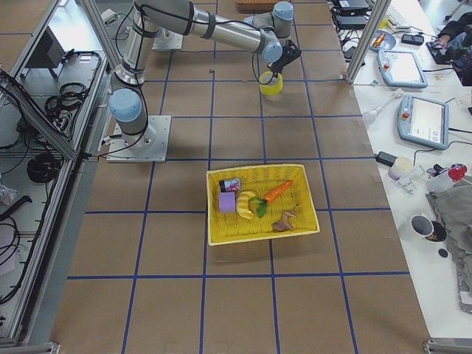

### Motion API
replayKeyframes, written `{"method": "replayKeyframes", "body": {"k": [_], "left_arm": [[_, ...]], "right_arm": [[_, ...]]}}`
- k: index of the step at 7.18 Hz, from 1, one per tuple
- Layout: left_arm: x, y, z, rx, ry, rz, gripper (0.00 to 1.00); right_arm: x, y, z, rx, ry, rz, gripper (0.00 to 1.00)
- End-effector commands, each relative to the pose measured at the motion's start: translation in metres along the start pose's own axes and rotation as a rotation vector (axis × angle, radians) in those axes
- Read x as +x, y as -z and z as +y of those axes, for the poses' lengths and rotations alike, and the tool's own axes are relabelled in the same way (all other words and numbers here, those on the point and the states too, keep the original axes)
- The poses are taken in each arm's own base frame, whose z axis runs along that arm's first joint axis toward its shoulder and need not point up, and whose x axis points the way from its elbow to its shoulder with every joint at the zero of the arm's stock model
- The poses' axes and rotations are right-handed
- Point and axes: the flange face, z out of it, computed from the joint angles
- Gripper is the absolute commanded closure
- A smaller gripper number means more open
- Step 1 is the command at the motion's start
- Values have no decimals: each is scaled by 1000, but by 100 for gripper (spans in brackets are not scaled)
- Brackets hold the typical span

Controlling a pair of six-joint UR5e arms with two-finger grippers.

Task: Transfer tape with both arms
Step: 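Carry the tape roll with the right gripper to the table center and lower it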

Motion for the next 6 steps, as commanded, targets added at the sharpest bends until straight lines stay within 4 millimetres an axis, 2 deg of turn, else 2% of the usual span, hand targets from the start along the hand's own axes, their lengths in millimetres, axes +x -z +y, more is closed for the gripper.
{"method": "replayKeyframes", "body": {"k": [1,4,5,6], "left_arm": [[0,1,0,1,-1,0,0],[0,1,0,1,-1,-1,0],[0,1,0,1,1,-1,0],[0,1,1,2,-1,-1,0]], "right_arm": [[-33,-8,37,-5,-53,-22,100],[-19,-29,51,-24,-44,41,100],[-18,-30,51,-25,-39,46,90],[-20,-26,51,-21,-10,33,57]]}}
